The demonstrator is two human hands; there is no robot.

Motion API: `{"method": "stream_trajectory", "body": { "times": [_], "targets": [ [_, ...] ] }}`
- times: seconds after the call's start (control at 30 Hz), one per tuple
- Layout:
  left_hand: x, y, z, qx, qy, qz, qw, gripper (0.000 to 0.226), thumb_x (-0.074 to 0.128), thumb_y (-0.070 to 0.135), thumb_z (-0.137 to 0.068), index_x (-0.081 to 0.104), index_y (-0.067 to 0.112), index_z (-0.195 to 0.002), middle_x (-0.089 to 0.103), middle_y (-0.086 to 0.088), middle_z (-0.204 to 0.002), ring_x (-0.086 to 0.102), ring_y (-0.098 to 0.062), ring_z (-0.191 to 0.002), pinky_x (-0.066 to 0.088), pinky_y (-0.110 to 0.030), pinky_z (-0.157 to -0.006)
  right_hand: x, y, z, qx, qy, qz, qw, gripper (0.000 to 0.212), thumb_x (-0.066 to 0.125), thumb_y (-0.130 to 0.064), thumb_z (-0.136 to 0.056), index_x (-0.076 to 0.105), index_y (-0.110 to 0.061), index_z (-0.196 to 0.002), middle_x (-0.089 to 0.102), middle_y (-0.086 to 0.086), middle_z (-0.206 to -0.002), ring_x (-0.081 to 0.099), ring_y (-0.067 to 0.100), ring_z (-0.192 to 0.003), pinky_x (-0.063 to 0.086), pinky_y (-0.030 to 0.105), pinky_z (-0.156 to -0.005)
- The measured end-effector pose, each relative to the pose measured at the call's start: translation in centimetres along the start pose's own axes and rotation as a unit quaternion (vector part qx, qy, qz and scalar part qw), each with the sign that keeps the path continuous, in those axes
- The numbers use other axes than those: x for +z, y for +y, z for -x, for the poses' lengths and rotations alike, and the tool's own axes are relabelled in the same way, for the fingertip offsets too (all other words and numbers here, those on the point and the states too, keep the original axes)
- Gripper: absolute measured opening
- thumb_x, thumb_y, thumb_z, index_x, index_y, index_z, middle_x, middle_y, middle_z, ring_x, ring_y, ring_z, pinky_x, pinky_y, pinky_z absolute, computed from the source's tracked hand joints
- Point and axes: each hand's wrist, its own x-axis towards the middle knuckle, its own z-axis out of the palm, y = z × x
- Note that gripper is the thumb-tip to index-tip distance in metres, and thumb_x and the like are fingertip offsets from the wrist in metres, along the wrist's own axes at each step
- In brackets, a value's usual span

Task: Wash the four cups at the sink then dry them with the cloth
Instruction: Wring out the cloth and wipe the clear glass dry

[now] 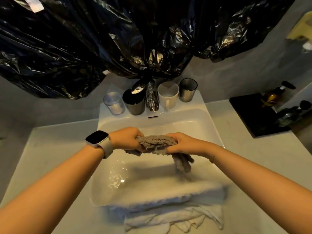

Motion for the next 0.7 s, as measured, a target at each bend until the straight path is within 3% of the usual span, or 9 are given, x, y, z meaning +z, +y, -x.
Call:
{"method": "stream_trajectory", "body": {
  "times": [0.07, 0.13, 0.23, 0.3, 0.4, 0.47, 0.53, 0.6, 0.7],
  "targets": [
    [0.5, -0.6, 0.0, 0.002, 0.011, 0.043, 0.999, 0.012, 0.066, 0.015, -0.089, 0.070, 0.011, -0.099, 0.076, -0.004, -0.084, 0.073, -0.023, -0.079, 0.057, -0.031, -0.070, -0.6, 0.1, 0.2, 0.016, 0.014, -0.041, 0.999, 0.020, 0.067, -0.008, -0.085, 0.061, -0.013, -0.103, 0.069, 0.009, -0.092, 0.066, 0.017, -0.076, 0.057, 0.030, -0.072],
    [1.1, -1.0, -0.1, 0.021, 0.018, 0.006, 1.000, 0.017, 0.069, 0.021, -0.086, 0.066, 0.016, -0.103, 0.073, -0.001, -0.097, 0.068, -0.024, -0.090, 0.055, -0.037, -0.084, -0.8, 0.0, 0.4, 0.022, 0.040, -0.091, 0.995, 0.019, 0.063, -0.004, -0.087, 0.061, -0.008, -0.105, 0.069, 0.015, -0.091, 0.065, 0.021, -0.071, 0.057, 0.033, -0.068],
    [2.4, -0.5, -0.3, 0.015, 0.037, -0.112, 0.993, 0.063, 0.066, 0.070, -0.065, 0.063, 0.028, -0.112, 0.050, 0.006, -0.116, 0.052, -0.017, -0.103, 0.046, -0.039, -0.092, -0.4, -0.7, 0.3, 0.014, 0.052, -0.116, 0.992, 0.020, 0.059, -0.003, -0.088, 0.062, -0.002, -0.108, 0.068, 0.019, -0.089, 0.063, 0.025, -0.073, 0.055, 0.034, -0.067],
    [3.3, 0.5, -0.6, 0.027, 0.086, -0.115, 0.989, 0.072, 0.060, 0.081, -0.058, 0.066, 0.034, -0.113, 0.049, 0.010, -0.117, 0.048, -0.014, -0.105, 0.043, -0.039, -0.092, 0.1, -1.5, 0.2, 0.001, 0.052, -0.106, 0.993, 0.019, 0.062, -0.005, -0.087, 0.064, -0.006, -0.106, 0.068, 0.018, -0.092, 0.064, 0.022, -0.076, 0.056, 0.036, -0.073],
    [4.4, 1.8, -0.9, 0.072, 0.153, 0.065, 0.983, 0.017, 0.076, 0.038, -0.080, 0.065, 0.029, -0.090, 0.064, 0.005, -0.088, 0.062, -0.007, -0.075, 0.048, -0.021, -0.067, -0.1, -2.6, 0.6, -0.005, 0.040, -0.085, 0.996, 0.022, 0.068, -0.009, -0.085, 0.062, -0.012, -0.107, 0.069, 0.012, -0.096, 0.066, 0.018, -0.080, 0.058, 0.035, -0.078],
    [4.4, 1.8, -0.7, 0.092, 0.156, 0.150, 0.972, 0.017, 0.063, 0.008, -0.089, 0.062, 0.024, -0.083, 0.064, 0.006, -0.071, 0.062, -0.003, -0.058, 0.044, -0.013, -0.056, -0.9, -2.8, 1.2, 0.018, 0.019, -0.024, 0.999, 0.043, 0.075, -0.012, -0.081, 0.051, -0.017, -0.117, 0.067, 0.007, -0.097, 0.065, 0.016, -0.080, 0.058, 0.033, -0.077],
    [4.1, 1.5, -0.3, 0.104, 0.140, 0.211, 0.962, 0.016, 0.056, 0.003, -0.094, 0.066, 0.014, -0.089, 0.065, 0.003, -0.073, 0.061, -0.001, -0.062, 0.047, -0.015, -0.060, -1.5, -2.1, 1.7, 0.038, 0.008, 0.082, 0.996, 0.073, 0.082, -0.018, -0.075, 0.036, -0.026, -0.131, 0.062, 0.000, -0.100, 0.062, 0.014, -0.086, 0.056, 0.033, -0.080],
    [3.8, 1.6, 0.0, 0.130, 0.120, 0.276, 0.945, 0.014, 0.055, 0.004, -0.096, 0.067, 0.009, -0.101, 0.068, -0.001, -0.087, 0.063, -0.005, -0.079, 0.052, -0.022, -0.072, -1.4, -1.3, 1.8, 0.015, 0.016, 0.110, 0.994, 0.092, 0.086, -0.025, -0.070, 0.027, -0.030, -0.142, 0.058, -0.003, -0.114, 0.059, 0.015, -0.103, 0.052, 0.031, -0.093],
    [4.1, 2.7, 0.3, 0.145, 0.103, 0.366, 0.914, 0.019, 0.054, 0.000, -0.096, 0.065, 0.010, -0.108, 0.069, -0.012, -0.106, 0.064, -0.019, -0.100, 0.052, -0.040, -0.092, -0.2, -0.1, 1.4, -0.028, 0.032, 0.064, 0.997, 0.078, 0.087, -0.027, -0.068, 0.045, -0.026, -0.134, 0.051, -0.004, -0.123, 0.055, 0.014, -0.110, 0.053, 0.031, -0.091]
  ]
}}
